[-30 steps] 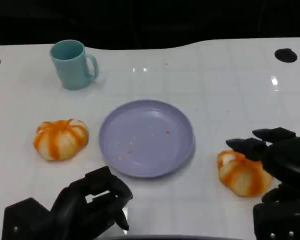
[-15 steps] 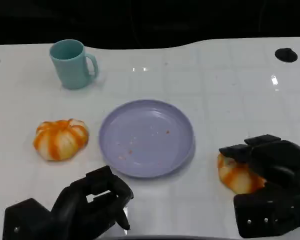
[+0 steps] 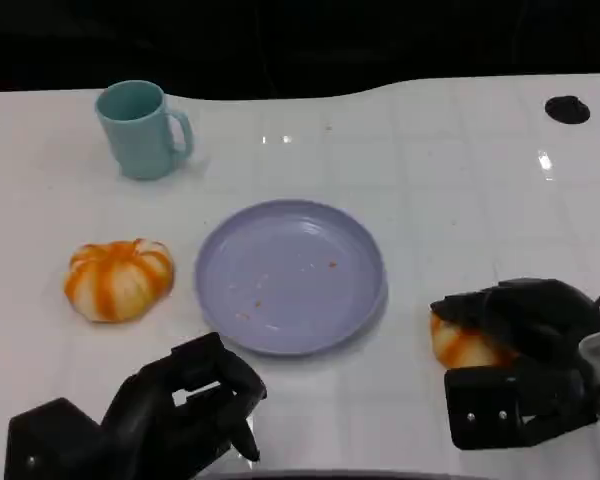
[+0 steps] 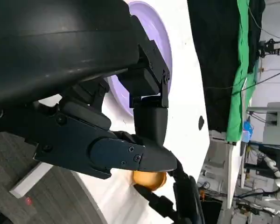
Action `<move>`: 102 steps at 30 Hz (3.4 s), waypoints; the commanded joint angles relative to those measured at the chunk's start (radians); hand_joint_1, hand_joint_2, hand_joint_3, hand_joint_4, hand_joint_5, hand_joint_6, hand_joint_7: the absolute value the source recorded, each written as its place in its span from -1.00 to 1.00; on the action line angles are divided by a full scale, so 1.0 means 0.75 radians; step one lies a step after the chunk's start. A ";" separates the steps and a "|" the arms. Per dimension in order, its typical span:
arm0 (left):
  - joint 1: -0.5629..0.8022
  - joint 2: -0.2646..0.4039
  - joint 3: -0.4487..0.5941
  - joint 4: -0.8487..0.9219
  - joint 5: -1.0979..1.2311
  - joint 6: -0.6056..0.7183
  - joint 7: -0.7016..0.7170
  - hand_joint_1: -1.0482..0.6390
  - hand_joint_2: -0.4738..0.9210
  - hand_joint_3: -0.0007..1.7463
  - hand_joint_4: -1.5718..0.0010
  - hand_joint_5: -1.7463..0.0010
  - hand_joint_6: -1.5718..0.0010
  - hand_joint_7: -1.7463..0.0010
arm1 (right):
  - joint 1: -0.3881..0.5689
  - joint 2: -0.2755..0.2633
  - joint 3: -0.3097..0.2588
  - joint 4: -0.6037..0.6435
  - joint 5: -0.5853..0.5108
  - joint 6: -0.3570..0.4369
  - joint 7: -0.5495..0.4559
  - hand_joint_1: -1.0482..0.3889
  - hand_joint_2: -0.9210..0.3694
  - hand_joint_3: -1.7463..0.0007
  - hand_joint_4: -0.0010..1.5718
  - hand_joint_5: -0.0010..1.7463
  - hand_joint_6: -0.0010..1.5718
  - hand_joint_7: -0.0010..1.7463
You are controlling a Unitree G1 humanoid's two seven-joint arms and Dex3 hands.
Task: Grasp the bread from the table and place it into the plate.
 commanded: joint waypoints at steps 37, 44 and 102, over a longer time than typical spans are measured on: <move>0.009 0.019 0.000 -0.066 0.009 0.039 0.030 -0.52 1.00 -0.65 0.07 -0.97 0.18 -0.68 | -0.249 0.051 0.087 0.458 -0.042 -0.424 -1.186 0.20 -0.36 -0.07 0.21 1.00 -0.01 0.85; -0.001 0.022 -0.004 -0.072 0.003 0.046 0.029 -0.50 1.00 -0.64 0.09 -1.00 0.21 -0.73 | -0.284 0.065 0.019 0.300 -0.009 -0.420 -1.109 0.23 -0.12 -0.28 0.23 1.00 -0.11 1.00; 0.084 0.012 -0.057 -0.145 0.026 0.048 0.053 -0.45 1.00 -0.64 0.16 -1.00 0.25 -0.71 | -0.299 0.239 0.065 0.124 0.254 -0.400 -0.199 -0.65 -1.00 0.71 -1.00 -0.75 -0.79 -0.98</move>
